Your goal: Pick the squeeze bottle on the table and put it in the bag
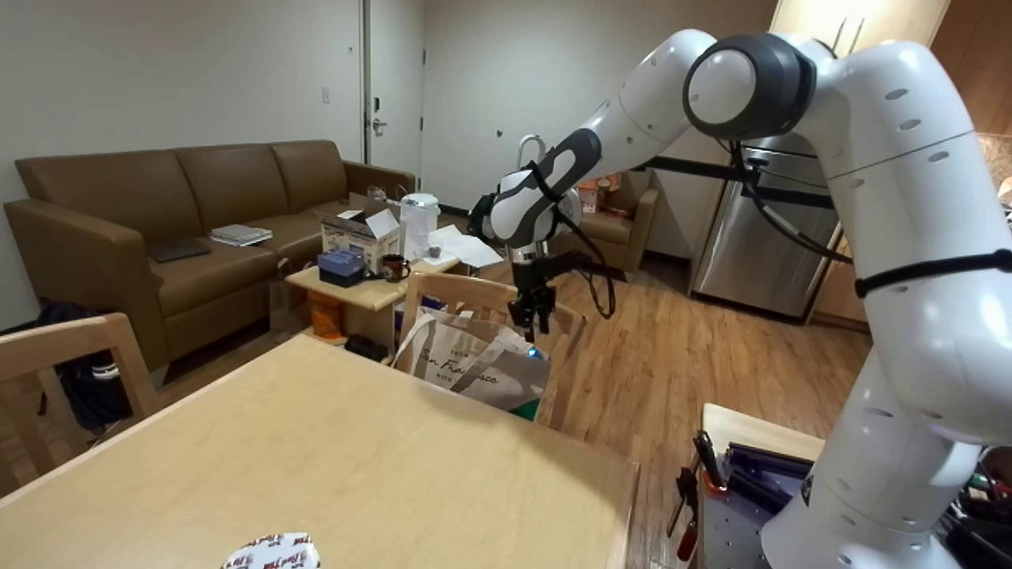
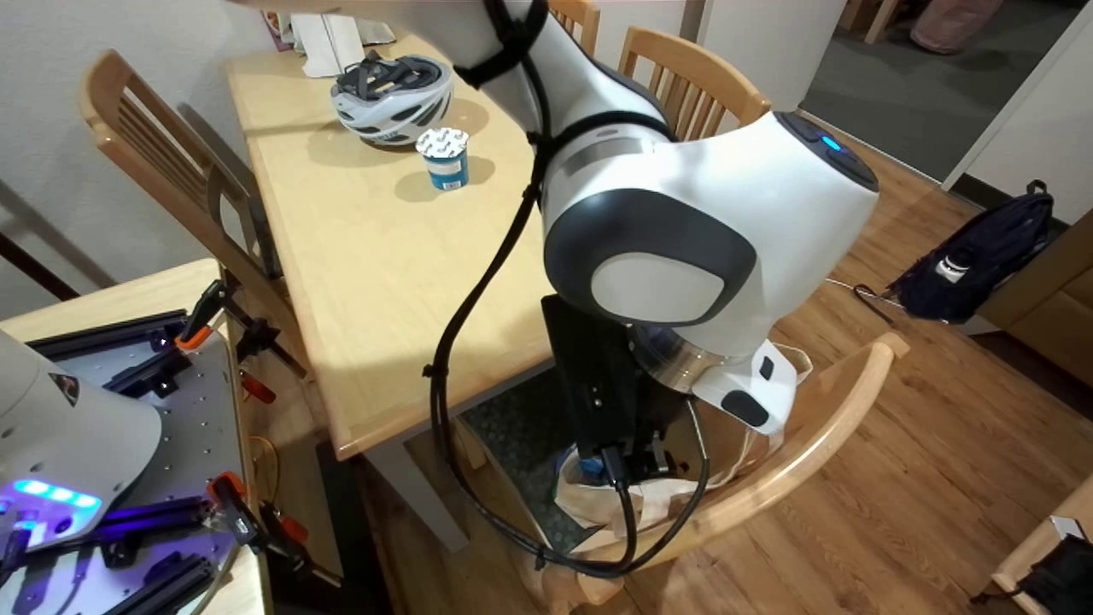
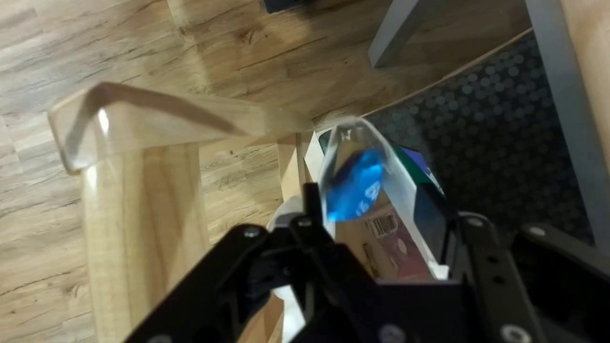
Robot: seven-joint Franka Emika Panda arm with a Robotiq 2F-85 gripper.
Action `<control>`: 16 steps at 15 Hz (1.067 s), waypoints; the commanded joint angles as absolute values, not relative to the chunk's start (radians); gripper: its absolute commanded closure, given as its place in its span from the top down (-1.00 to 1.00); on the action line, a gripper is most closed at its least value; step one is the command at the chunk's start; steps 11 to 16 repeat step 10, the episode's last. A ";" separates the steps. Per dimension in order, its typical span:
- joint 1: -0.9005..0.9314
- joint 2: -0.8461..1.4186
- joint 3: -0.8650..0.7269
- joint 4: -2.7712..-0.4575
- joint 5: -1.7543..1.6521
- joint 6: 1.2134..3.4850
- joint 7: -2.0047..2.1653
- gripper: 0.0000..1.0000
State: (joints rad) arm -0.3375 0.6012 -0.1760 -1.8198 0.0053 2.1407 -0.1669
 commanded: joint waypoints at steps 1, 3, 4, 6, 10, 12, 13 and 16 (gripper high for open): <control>-0.358 0.597 -0.160 -1.778 0.028 2.112 -0.215 0.69; -0.354 0.587 -0.160 -1.766 0.025 2.125 -0.216 0.95; -0.349 0.575 -0.161 -1.758 0.017 2.139 -0.216 1.00; -0.332 0.557 -0.168 -1.729 -0.011 2.174 -0.215 1.00; -0.307 0.522 -0.132 -1.668 -0.014 2.278 -0.268 1.00; -0.307 0.522 -0.132 -1.668 -0.014 2.278 -0.268 1.00; -0.307 0.522 -0.132 -1.668 -0.014 2.278 -0.268 1.00; -0.307 0.522 -0.132 -1.668 -0.014 2.278 -0.268 1.00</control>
